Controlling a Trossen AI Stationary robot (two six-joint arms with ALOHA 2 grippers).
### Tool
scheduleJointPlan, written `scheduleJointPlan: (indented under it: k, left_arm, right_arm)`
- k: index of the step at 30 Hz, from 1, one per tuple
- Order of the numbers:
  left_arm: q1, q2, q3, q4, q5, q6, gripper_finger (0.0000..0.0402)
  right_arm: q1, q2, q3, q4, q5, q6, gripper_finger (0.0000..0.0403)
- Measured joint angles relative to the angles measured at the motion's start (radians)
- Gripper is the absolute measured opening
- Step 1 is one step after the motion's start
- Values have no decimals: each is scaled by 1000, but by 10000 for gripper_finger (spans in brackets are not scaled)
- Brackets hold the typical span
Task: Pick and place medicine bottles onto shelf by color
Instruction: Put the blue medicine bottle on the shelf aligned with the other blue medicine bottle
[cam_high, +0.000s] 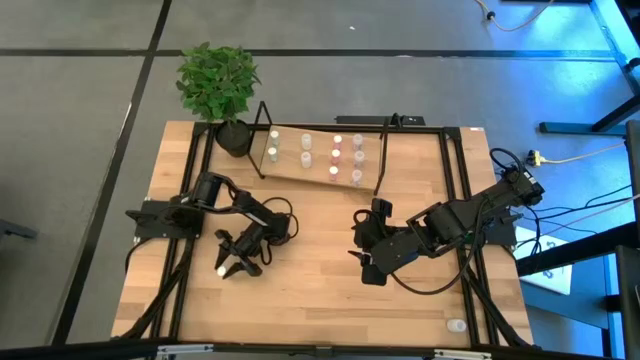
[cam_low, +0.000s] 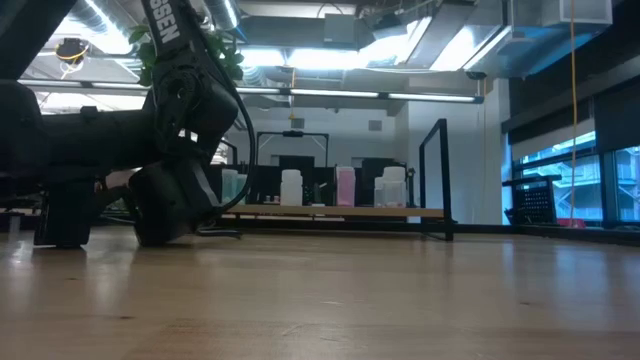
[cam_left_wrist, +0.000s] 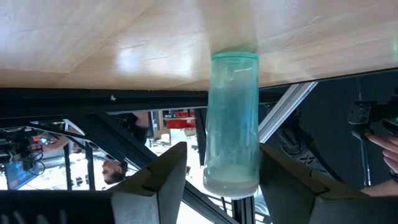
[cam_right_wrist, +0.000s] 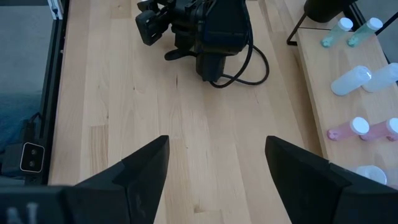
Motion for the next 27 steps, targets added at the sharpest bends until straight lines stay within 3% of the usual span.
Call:
scheduleJointPlan:
  k: [16, 22, 27]
  left_arm:
    - [0, 2, 17, -26, 2, 20, 235]
    - [1, -6, 76, -70, -108, 18, 236]
    - [2, -8, 91, -101, -126, 11, 237]
  right_arm:
    - [0, 0, 0, 0, 0, 0, 267]
    - [0, 0, 0, 0, 0, 0, 267]
    - [0, 0, 0, 0, 0, 0, 267]
